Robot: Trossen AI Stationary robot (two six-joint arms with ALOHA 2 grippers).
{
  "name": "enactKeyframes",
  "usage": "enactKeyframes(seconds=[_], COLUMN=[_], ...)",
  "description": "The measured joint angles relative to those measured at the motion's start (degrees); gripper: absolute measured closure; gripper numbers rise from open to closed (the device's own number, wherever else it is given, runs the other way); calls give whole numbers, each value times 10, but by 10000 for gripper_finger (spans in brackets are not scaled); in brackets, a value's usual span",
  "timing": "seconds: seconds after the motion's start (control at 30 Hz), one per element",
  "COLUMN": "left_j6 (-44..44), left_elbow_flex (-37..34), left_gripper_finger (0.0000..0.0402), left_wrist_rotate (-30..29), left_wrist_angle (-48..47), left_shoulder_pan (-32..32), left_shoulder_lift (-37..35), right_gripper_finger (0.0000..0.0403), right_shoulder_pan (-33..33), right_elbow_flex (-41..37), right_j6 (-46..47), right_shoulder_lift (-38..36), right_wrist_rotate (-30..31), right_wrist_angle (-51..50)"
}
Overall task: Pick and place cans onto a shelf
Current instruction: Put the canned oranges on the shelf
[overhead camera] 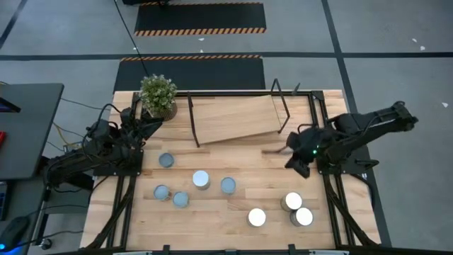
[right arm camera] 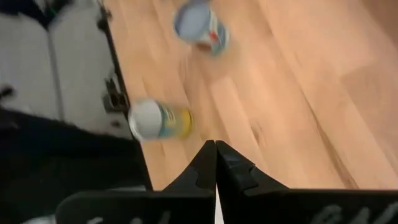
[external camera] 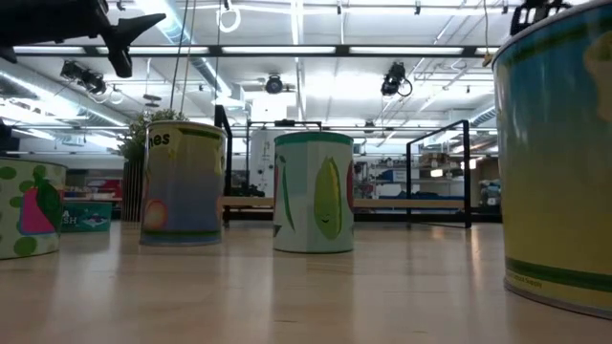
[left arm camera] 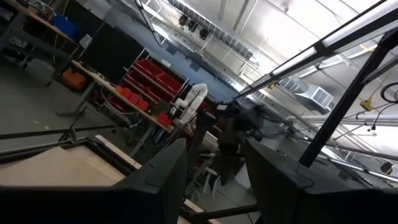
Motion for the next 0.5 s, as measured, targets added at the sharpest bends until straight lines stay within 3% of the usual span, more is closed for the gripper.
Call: enactKeyframes(seconds=[0.33,0.5], left_j6=[0,0], left_elbow_flex=[0,0], left_gripper_finger=[232,232], left_wrist_rotate=[0,0], left_wrist_angle=[-2,-2], left_shoulder_pan=[0,0], left_shoulder_lift=[0,0], right_gripper_finger=[394,356], right_shoulder_pan=[147,164], right_elbow_flex=[33,33], right_j6=[49,26], right_shoulder_lift=[91,122], right_wrist_rotate=[27,28], right_wrist_angle=[-58,-60])
